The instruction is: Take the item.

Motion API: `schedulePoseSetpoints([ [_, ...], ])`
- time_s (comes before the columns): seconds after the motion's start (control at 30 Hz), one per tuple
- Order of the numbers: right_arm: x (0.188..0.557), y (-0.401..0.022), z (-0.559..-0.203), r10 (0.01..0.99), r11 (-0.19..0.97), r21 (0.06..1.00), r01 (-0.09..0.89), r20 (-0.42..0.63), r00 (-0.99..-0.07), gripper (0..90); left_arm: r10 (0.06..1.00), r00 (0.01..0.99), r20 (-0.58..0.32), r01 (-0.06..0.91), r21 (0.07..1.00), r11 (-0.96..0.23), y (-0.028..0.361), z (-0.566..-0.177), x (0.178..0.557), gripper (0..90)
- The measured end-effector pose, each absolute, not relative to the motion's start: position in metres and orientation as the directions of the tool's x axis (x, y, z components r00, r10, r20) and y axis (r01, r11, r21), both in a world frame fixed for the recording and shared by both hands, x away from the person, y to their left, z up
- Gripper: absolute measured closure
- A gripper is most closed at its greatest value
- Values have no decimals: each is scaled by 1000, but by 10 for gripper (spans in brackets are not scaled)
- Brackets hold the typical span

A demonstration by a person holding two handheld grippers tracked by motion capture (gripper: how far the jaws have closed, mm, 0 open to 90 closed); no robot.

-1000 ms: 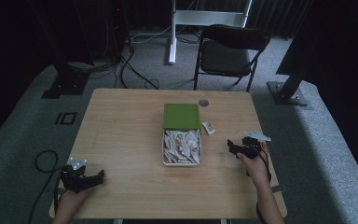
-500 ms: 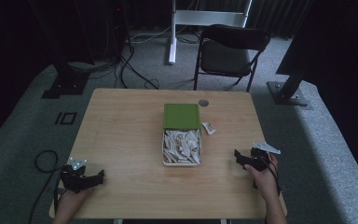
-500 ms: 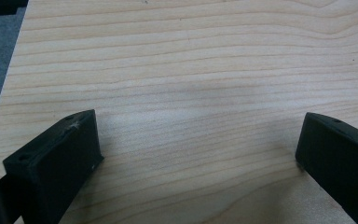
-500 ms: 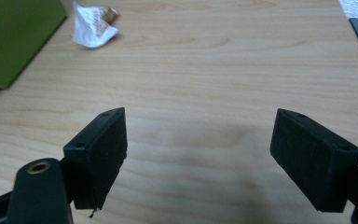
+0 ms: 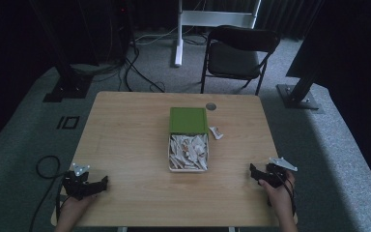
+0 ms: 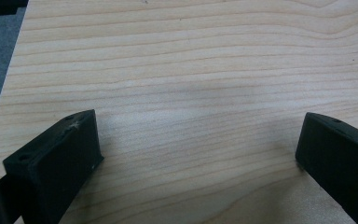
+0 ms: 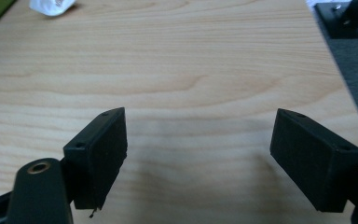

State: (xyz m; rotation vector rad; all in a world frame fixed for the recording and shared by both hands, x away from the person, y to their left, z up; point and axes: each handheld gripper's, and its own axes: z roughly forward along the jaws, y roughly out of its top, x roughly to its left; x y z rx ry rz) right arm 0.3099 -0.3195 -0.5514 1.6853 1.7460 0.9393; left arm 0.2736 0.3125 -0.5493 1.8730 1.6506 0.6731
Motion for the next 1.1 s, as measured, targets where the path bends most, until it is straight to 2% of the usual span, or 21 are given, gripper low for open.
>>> schedulePoseSetpoints([
  [0.47, 291, -313, -554, 997, 37, 736, 676, 20, -77, 181, 993, 121, 12, 718, 690, -96, 313, -549, 274, 7],
  [0.67, 290, -312, -554, 997, 38, 735, 677, 22, -80, 167, 993, 121, 12, 718, 690, -96, 312, -549, 274, 7],
  [0.73, 290, -311, -555, 994, 58, 728, 683, 18, -104, 123, 993, 121, 12, 718, 690, -96, 312, -549, 274, 7],
  [1.1, 291, -311, -555, 994, 59, 726, 685, 20, -108, 117, 993, 120, 11, 717, 691, -94, 312, -549, 274, 7],
])
